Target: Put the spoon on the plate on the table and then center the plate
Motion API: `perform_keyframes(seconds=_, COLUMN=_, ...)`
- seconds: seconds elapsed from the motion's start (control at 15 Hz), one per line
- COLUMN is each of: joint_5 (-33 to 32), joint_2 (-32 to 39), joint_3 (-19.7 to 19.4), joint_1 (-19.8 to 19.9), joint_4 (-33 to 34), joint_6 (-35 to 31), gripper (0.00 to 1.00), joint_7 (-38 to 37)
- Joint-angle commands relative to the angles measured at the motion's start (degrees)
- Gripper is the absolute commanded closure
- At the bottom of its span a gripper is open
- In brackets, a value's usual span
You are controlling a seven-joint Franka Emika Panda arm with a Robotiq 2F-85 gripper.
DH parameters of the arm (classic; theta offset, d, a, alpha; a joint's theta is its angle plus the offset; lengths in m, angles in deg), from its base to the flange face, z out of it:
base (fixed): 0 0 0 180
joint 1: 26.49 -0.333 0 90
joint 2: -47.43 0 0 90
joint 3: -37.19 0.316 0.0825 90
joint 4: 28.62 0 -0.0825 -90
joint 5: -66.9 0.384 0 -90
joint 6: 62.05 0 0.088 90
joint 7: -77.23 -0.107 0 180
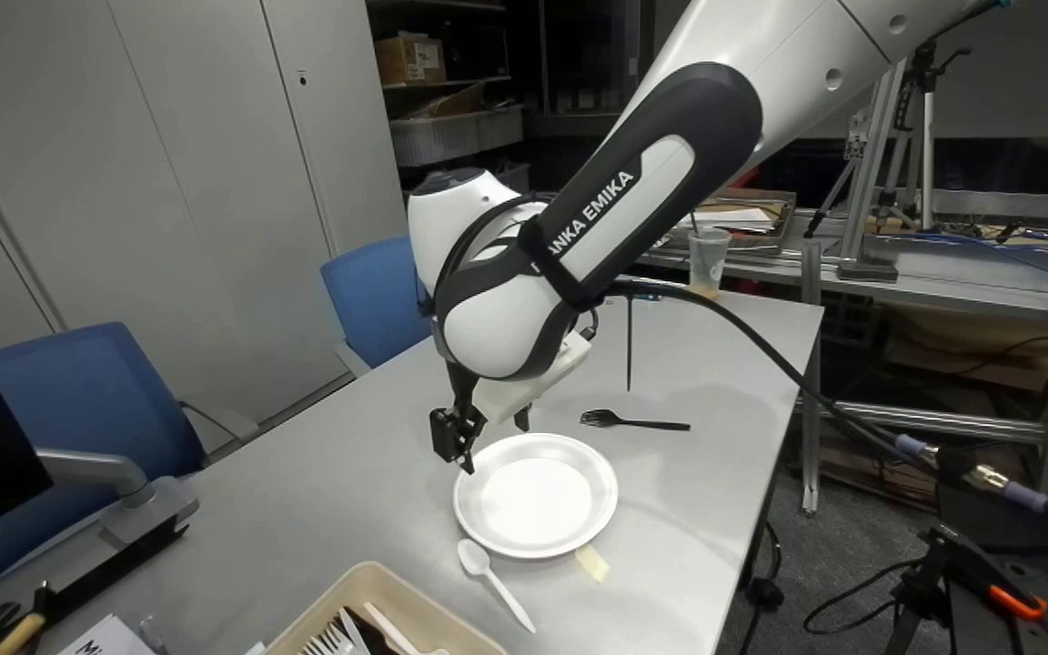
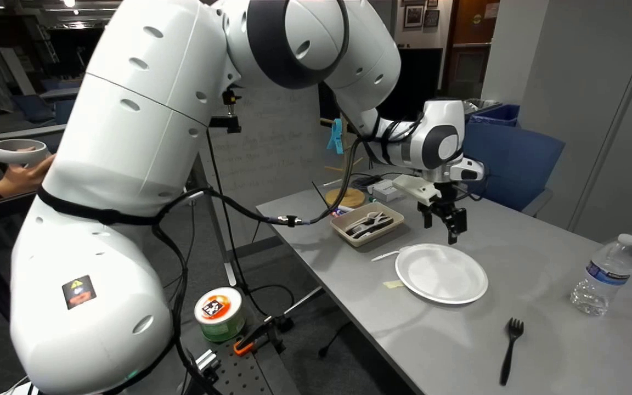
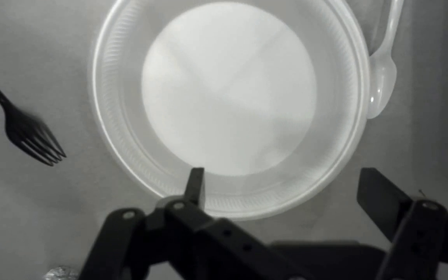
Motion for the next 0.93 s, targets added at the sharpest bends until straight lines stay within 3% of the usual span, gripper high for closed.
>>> perform_keyframes(seconds=0.0, joint_5=1.40, joint_2=-2.00, joint_3=0.39, joint_1=1.87, joint_4=-3.59, joint_6=0.32, gripper=0.00, joint_7=-0.42)
perform_keyframes(seconds=0.6, joint_5=4.12, joint_2=0.80, joint_3=0.95, joint_1=3.86, joint_4=-5.84, joint_6=0.14, gripper=0.00, joint_7=0.53)
perform_keyframes(seconds=0.87, joint_5=4.15, joint_2=2.07, joint_3=0.56, joint_1=4.55, joint_4=-6.60, joint_6=-2.86, gripper=0.00, joint_7=0.50)
